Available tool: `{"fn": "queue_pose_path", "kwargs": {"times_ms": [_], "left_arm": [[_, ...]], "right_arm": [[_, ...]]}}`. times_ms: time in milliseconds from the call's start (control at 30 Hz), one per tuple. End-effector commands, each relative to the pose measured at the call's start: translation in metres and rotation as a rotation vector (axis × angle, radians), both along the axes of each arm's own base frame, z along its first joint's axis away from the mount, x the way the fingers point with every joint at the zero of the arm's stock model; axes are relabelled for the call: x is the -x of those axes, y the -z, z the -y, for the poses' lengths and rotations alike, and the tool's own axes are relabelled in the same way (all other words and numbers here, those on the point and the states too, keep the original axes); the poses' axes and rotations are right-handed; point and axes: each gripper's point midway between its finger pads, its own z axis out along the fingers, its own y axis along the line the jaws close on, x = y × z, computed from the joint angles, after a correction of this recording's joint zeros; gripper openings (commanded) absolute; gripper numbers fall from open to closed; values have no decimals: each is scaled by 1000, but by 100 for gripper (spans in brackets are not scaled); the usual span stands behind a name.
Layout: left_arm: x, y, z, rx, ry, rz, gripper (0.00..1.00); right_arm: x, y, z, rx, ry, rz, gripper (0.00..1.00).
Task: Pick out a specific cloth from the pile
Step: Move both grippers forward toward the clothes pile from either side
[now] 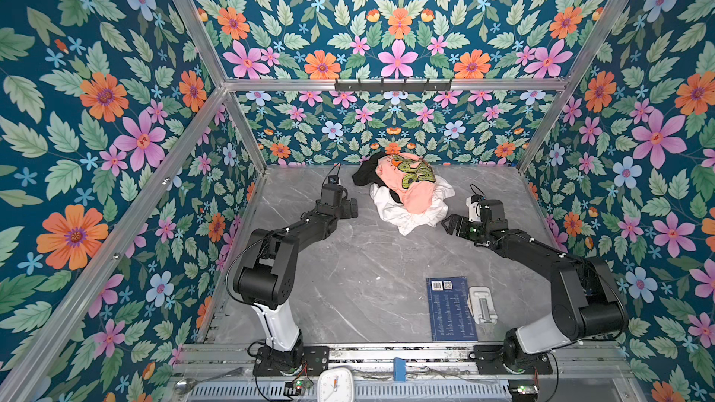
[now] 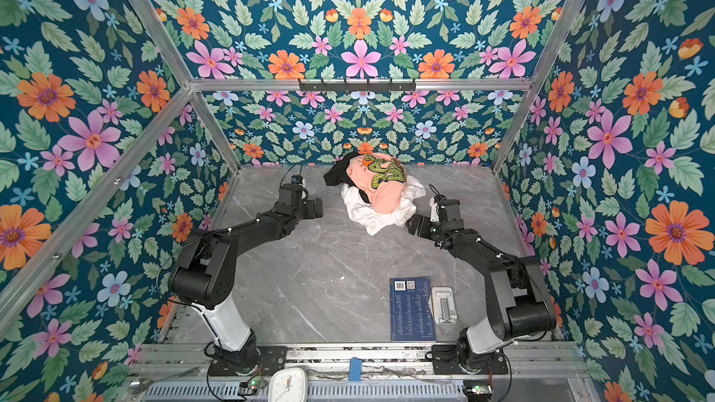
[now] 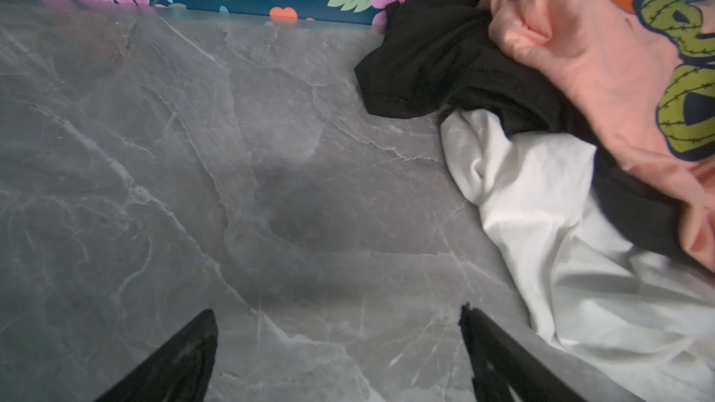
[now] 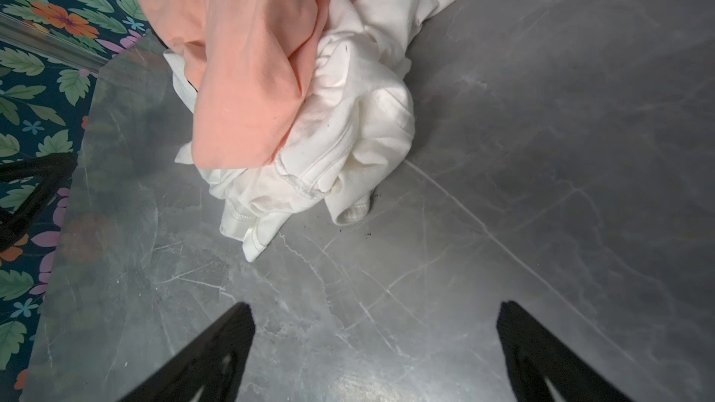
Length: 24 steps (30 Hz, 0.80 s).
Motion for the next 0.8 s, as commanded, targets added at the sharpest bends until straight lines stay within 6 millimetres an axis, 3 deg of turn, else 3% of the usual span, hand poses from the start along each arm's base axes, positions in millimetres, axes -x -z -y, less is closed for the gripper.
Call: {"fn": "queue_pose_path", "kwargs": {"times_ms": [0,233,433,767], "left_arm": [[-6,0,4,8,-3,2,99],[-17,7,26,113,35,-33,95],[-29,0,54,255,100,-30,94],[-45,-3,98,412,237,-48,83]], "right_arm": [[-2,-2,-8,-48,-24,6,99],[-9,0,-13,-107,-46,10,99],[-17,-4,-7,-198,-47,24,99],[-24,-5,-6,-216,-58,25,99]]}}
